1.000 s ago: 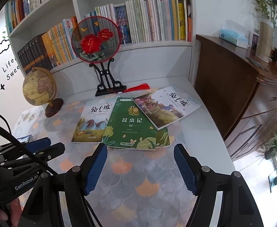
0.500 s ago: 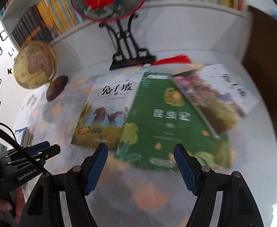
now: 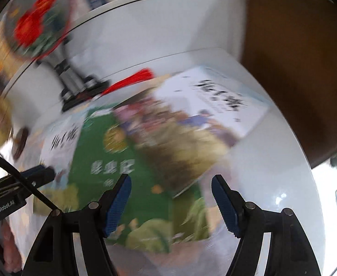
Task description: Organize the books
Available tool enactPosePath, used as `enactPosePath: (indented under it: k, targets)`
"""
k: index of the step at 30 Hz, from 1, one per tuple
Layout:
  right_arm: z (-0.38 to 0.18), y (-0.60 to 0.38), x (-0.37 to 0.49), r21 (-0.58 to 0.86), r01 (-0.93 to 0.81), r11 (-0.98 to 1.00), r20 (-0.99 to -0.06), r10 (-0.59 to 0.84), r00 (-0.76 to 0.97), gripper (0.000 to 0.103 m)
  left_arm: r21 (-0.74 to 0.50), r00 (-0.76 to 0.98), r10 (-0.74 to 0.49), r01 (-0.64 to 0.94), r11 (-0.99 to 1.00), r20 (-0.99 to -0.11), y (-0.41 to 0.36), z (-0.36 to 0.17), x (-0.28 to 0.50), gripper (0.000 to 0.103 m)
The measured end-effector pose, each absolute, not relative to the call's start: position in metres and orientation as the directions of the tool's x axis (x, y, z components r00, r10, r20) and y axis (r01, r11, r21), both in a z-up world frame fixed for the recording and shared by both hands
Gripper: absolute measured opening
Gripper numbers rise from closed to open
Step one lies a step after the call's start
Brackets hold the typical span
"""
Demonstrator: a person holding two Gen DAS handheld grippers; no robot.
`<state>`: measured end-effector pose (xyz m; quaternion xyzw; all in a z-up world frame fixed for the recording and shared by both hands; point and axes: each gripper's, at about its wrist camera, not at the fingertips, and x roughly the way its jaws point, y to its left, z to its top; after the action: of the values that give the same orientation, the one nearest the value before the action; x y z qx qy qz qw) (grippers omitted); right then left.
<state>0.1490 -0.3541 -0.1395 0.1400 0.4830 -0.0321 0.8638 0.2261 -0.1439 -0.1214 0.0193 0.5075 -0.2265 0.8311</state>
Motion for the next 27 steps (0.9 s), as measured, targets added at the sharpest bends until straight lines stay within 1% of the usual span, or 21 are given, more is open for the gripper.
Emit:
enactPosePath:
  k: [3,5,8,12,15,20,22,25,27]
  targets:
    - [-0.143,-0.374,0.156,0.247,0.263,0.933,-0.843,0.072,0.533,0.071,-0.225,0.352,-0.416,0.471,0.853,-0.838,-0.187,-0.119,0.261,0.035]
    - [-0.148,-0.386,0.162,0.272,0.313,0.91,-0.848,0.073,0.525,0.071,-0.226,0.344,-0.419,0.481,0.847,-0.84,-0.205,-0.122,0.281,0.035]
    - [-0.154,-0.397,0.164,0.314,0.344,0.885,-0.848,0.099,0.521,0.071,-0.238,0.335,-0.43,0.485,0.841,-0.838,-0.225,-0.13,0.308,0.035]
    - [-0.166,-0.4,0.168,0.342,0.363,0.867,-0.856,0.128,0.501,0.071,-0.311,0.275,-0.47,0.467,0.828,-0.839,-0.241,-0.144,0.33,0.035]
    - [-0.173,-0.403,0.171,0.365,0.366,0.856,-0.856,0.154,0.494,0.071,-0.352,0.2,-0.501,0.5,0.791,-0.842,-0.251,-0.154,0.329,0.035]
    - [-0.172,-0.397,0.178,0.357,0.314,0.88,-0.851,0.169,0.497,0.071,-0.443,0.117,-0.58,0.531,0.723,-0.806,-0.25,-0.155,0.311,0.035]
    - [-0.171,-0.391,0.18,0.348,0.29,0.892,-0.852,0.172,0.494,0.071,-0.432,0.124,-0.574,0.538,0.724,-0.809,-0.247,-0.153,0.304,0.035]
    - [-0.169,-0.379,0.181,0.312,0.258,0.914,-0.857,0.153,0.492,0.071,-0.386,0.188,-0.549,0.531,0.754,-0.815,-0.24,-0.148,0.302,0.035]
    - [-0.168,-0.372,0.18,0.283,0.246,0.927,-0.862,0.133,0.49,0.071,-0.399,0.198,-0.56,0.518,0.757,-0.804,-0.234,-0.144,0.306,0.035]
